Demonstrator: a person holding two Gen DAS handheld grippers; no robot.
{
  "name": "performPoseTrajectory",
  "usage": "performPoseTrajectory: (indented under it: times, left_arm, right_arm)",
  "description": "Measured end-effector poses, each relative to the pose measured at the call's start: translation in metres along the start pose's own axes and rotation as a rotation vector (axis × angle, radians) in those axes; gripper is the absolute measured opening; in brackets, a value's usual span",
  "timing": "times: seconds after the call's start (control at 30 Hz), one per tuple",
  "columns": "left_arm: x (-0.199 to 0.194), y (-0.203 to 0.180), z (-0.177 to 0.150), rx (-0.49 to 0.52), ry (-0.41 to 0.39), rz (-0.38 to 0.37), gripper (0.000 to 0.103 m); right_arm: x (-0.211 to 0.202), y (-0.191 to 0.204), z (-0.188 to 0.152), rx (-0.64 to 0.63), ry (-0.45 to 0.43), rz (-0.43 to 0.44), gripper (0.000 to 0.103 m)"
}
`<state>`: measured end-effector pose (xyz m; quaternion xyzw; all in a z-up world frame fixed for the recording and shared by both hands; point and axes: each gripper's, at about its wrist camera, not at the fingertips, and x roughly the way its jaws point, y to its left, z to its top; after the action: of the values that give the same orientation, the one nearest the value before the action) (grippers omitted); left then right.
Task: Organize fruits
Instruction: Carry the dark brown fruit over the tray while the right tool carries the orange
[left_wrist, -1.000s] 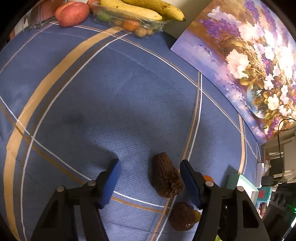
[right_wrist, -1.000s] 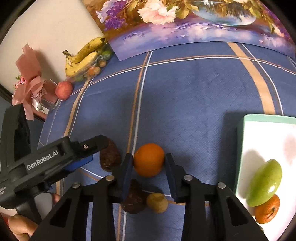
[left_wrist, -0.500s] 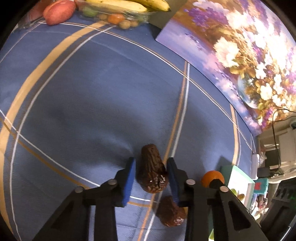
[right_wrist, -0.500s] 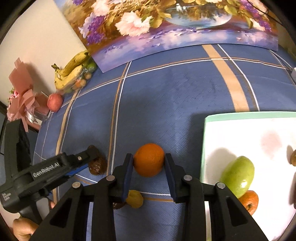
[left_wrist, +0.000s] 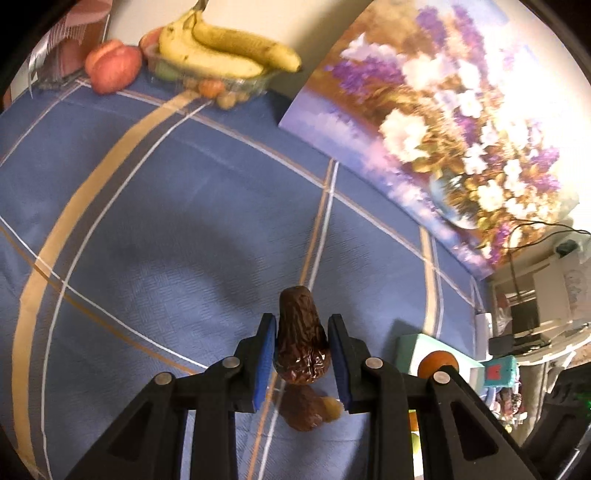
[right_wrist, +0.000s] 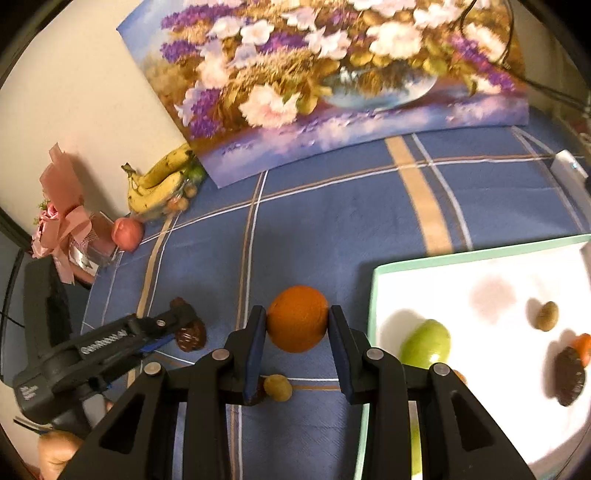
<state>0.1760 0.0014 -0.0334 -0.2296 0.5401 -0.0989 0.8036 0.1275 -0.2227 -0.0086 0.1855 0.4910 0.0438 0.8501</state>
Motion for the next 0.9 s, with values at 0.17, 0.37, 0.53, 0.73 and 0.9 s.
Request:
performPoseTrajectory:
  times: [0.17,0.37,0.53,0.73,0.9]
  left_arm:
    - [-0.017,-0.008,-0.004,0.025,-0.026,-0.009,0.031]
    - [-0.033,-0.014,-0.012,0.039,-0.042,-0.046,0.031]
    - [-0.042,-0.022,-0.018,0.063,-0.057,-0.044,0.031]
    - [-0.053,-0.032,-0.027,0.085,-0.07,-0.074,0.031]
    - [-0.059,-0.046,-0.033,0.126,-0.08,-0.071,0.031]
  right_arm:
    - [-0.018,-0.003,-0.005,-0.013,-0.024,-0.045,0.036]
    - [-0.038,-0.009,-0.016,-0.01,-0.042,-0.058,0.036]
    - [-0.058,-0.014,-0.027,-0.007,-0.068,-0.072,0.036]
    - [-0.078,-0.024,-0.042,0.012,-0.096,-0.089,0.036]
    - [-0.084,-0.037,-0.048,0.033,-0.1,-0.093,0.036]
